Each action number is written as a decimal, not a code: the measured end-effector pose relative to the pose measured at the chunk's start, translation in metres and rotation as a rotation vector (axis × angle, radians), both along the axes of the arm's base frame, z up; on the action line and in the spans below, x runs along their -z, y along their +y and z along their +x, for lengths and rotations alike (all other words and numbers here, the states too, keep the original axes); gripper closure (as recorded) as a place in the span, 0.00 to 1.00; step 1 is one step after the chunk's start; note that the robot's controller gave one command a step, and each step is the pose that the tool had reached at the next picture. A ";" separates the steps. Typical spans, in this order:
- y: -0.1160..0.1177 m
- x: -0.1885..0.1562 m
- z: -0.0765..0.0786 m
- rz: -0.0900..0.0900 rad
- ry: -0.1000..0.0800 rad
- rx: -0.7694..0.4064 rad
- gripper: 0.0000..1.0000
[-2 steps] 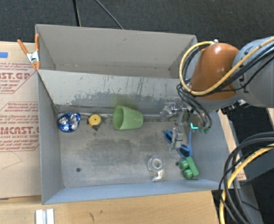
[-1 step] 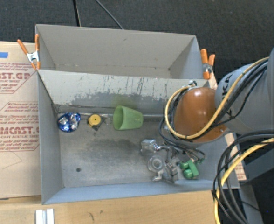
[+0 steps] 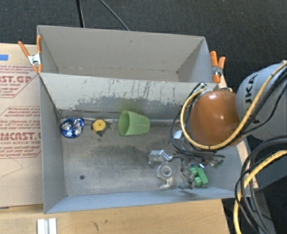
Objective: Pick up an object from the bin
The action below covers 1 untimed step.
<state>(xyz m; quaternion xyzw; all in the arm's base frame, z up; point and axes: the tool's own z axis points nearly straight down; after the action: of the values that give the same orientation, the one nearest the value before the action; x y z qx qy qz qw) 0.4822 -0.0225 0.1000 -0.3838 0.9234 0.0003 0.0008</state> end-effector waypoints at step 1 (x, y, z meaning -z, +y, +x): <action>-0.021 -0.004 0.003 0.000 0.001 -0.202 0.00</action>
Offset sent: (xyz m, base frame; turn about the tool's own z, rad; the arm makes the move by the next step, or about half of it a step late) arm 0.0035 -0.0214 0.0046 -0.2036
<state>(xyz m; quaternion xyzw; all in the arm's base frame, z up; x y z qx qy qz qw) 0.4856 -0.0432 0.1039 -0.4749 0.8800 0.0005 0.0003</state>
